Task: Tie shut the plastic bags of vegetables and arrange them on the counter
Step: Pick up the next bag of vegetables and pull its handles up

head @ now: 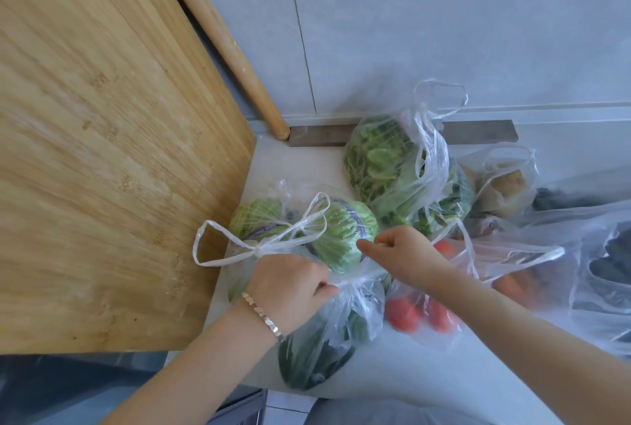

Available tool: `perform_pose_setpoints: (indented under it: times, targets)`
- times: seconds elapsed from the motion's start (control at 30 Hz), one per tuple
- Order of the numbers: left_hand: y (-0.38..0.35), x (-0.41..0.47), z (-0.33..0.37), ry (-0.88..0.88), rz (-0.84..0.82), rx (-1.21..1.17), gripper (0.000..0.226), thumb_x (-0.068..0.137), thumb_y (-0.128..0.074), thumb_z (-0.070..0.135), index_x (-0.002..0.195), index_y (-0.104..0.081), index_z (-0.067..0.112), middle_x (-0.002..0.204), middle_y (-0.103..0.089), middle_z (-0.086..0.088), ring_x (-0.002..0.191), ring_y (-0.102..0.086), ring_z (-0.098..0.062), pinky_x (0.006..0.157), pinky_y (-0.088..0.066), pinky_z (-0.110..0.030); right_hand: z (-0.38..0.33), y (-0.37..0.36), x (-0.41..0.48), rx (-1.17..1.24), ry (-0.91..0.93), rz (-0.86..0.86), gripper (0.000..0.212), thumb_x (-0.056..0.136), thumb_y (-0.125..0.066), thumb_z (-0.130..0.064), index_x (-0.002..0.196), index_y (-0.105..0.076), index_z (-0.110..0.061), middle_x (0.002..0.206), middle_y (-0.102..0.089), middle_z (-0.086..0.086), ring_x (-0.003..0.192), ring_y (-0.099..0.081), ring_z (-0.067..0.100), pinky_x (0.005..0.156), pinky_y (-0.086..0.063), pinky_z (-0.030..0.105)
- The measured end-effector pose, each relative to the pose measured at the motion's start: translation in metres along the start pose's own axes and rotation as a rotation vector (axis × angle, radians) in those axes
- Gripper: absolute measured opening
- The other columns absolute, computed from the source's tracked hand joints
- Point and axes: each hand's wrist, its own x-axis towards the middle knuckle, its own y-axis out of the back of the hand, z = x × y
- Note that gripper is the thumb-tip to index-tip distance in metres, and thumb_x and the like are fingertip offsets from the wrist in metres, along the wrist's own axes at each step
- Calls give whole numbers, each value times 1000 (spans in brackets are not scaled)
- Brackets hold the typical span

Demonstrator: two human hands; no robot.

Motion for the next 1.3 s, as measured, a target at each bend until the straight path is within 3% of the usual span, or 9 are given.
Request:
perform_pose_setpoints:
  times: [0.17, 0.4, 0.53, 0.63, 0.77, 0.9, 1.1, 1.2, 1.3]
  targets:
    - [-21, 0, -14, -170, -39, 136, 39, 63, -59, 50, 41, -50, 20, 36, -47, 5, 37, -50, -9, 37, -27, -19, 14, -12, 9, -15, -42, 88, 51, 87, -53, -18, 48, -20, -17, 46, -22, -2, 45, -22, 14, 55, -27, 25]
    - [-55, -19, -39, -57, -108, -136, 42, 85, -46, 41, 47, -44, 25, 49, -27, 12, 43, -38, -5, 44, -16, -10, 39, -30, 10, 84, -230, 212, 45, 80, -50, -5, 46, -24, -17, 46, -25, -1, 46, -24, 16, 47, -21, 23]
    - [-35, -10, -38, 592, -165, -1213, 55, 93, -48, 29, 38, -44, 22, 35, -37, 6, 35, -37, -10, 46, -34, -22, 32, -13, 1, 585, -264, 160, 41, 87, -59, -22, 53, -38, -13, 46, -32, -3, 49, -29, 15, 56, -31, 24]
    - [-13, -1, -28, 750, -90, -2114, 47, 95, -37, 14, 62, -68, 5, 46, -58, -4, 39, -56, -13, 35, -45, -18, 15, -5, -12, 892, -147, 10, 29, 95, -43, -13, 73, -60, -6, 43, -48, -2, 49, -44, 16, 71, -47, 29]
    - [-10, 8, 3, 561, -29, -1775, 54, 85, -34, -21, 111, -62, 17, 99, -71, -4, 83, -70, -18, 54, -58, -28, -4, -12, -26, 931, -77, -195, 31, 92, -41, 7, 93, -69, -8, 76, -72, 10, 48, -61, 15, 60, -59, 28]
    - [-23, 12, 23, 359, -116, -1362, 65, 83, -49, -15, 106, -54, 46, 87, -62, 5, 62, -63, -3, 67, -59, -35, -4, -25, -30, 923, -95, -258, 23, 83, -59, 6, 103, -68, -1, 107, -66, 29, 74, -62, 27, 68, -59, 29]
    - [-33, 17, 15, 255, -88, -1213, 65, 75, -69, -1, 125, -49, 35, 72, -58, 15, 73, -58, 2, 76, -53, -26, 2, -22, -28, 747, -116, -243, 22, 74, -75, -12, 93, -71, -1, 80, -67, 8, 65, -55, 13, 65, -44, 22]
    - [-33, 15, 7, 285, -49, -1243, 37, 75, -72, 6, 97, -64, 34, 60, -49, 8, 56, -50, -1, 61, -44, -15, 8, -16, -25, 604, -212, -172, 12, 81, -66, -12, 73, -64, -4, 55, -45, -2, 44, -35, 6, 46, -30, 16]
    - [-28, 8, -9, 399, -46, -1270, 8, 77, -71, 21, 75, -73, 13, 42, -49, 10, 39, -41, -1, 47, -36, -12, 30, -7, -15, 772, -423, -161, 35, 85, -58, -11, 53, -43, -15, 42, -32, -7, 37, -26, 8, 38, -21, 16]
